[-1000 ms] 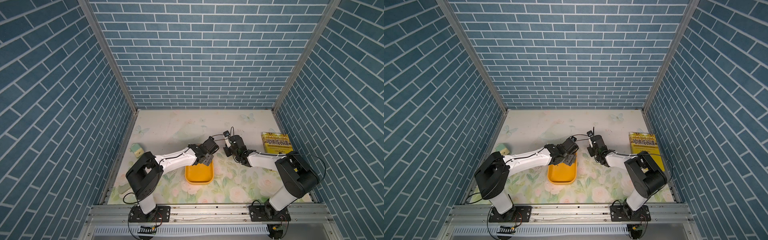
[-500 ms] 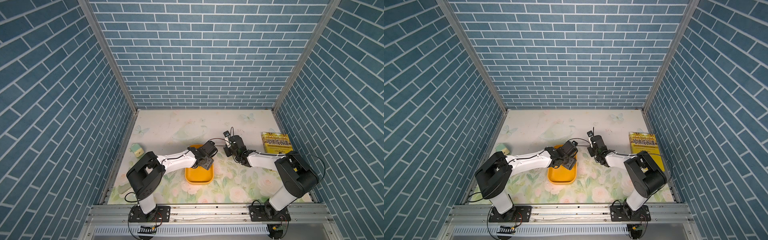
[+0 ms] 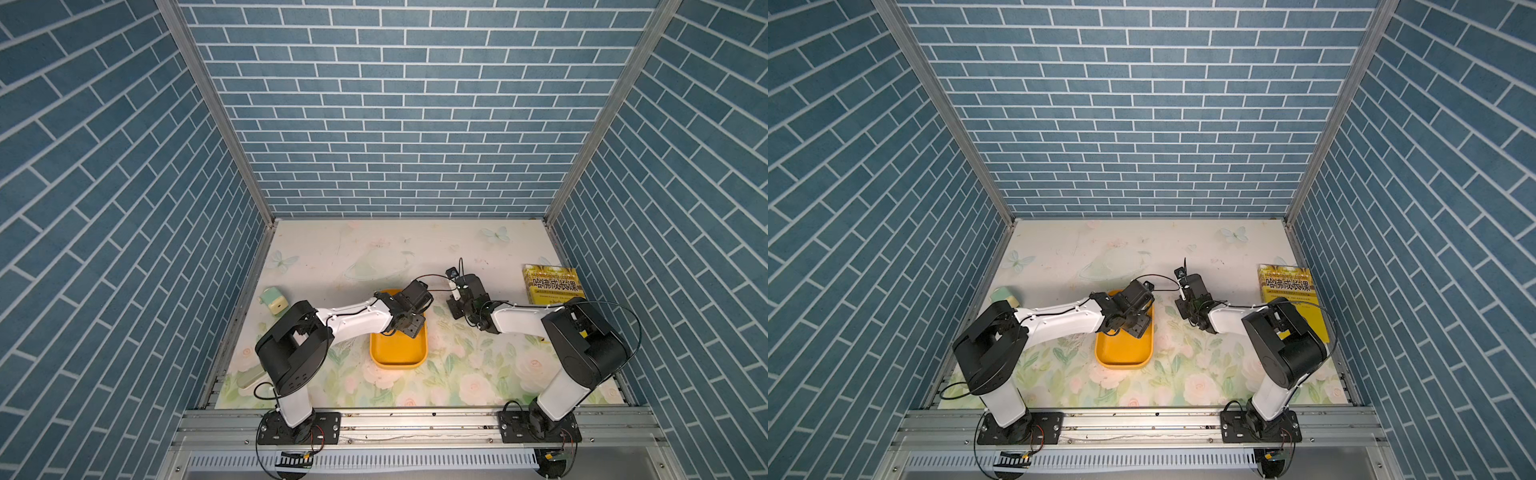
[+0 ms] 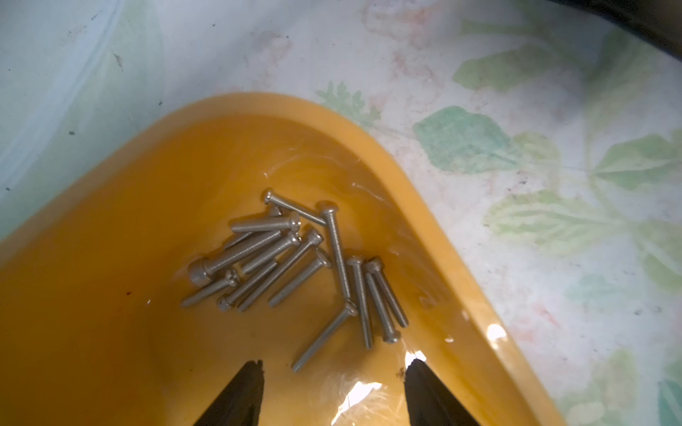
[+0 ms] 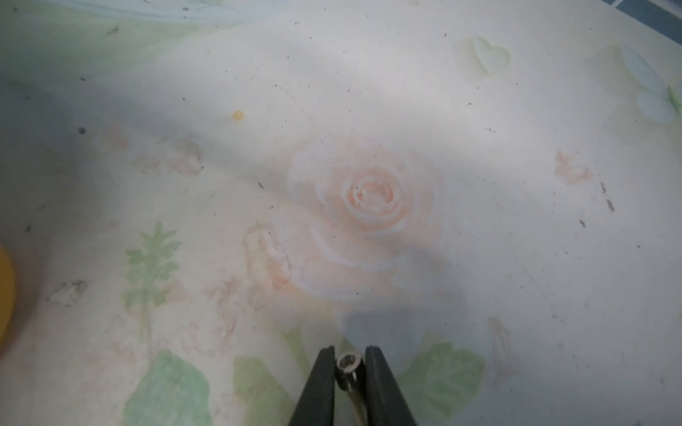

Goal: Take out the screws from the storage box
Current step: Place the screw at the center of the board, then pick up the screw from the storage box.

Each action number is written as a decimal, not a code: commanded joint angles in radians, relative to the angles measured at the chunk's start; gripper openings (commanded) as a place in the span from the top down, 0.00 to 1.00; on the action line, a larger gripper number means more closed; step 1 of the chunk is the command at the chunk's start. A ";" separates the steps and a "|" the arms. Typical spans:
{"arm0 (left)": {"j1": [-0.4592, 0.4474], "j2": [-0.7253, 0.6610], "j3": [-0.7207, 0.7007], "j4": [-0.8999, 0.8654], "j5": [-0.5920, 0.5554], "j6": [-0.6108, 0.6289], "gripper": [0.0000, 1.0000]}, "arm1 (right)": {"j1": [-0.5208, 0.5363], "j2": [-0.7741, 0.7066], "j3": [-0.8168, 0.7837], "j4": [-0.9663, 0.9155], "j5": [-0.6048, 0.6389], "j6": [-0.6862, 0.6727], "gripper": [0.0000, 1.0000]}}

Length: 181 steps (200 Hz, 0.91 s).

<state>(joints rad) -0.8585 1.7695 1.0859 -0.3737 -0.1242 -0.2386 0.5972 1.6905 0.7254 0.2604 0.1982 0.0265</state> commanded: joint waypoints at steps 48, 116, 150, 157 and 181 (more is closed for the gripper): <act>0.023 0.075 0.035 -0.018 -0.006 0.002 0.39 | -0.003 -0.005 0.002 0.000 -0.010 0.025 0.71; 0.025 0.109 0.039 -0.034 -0.007 0.005 0.49 | -0.003 -0.009 -0.001 0.010 -0.026 0.020 0.69; 0.024 0.126 0.036 -0.054 -0.007 0.002 0.59 | -0.003 -0.013 -0.006 0.015 -0.029 0.020 0.69; 0.024 0.128 0.033 -0.058 -0.004 0.001 0.60 | -0.004 -0.016 -0.007 0.016 -0.032 0.020 0.69; 0.024 0.129 0.030 -0.074 -0.005 -0.011 0.62 | -0.004 -0.029 -0.012 0.023 -0.034 0.021 0.69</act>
<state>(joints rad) -0.8375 1.8595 1.1275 -0.3721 -0.1177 -0.2398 0.5972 1.6901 0.7254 0.2661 0.1780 0.0299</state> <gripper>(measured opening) 0.395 0.312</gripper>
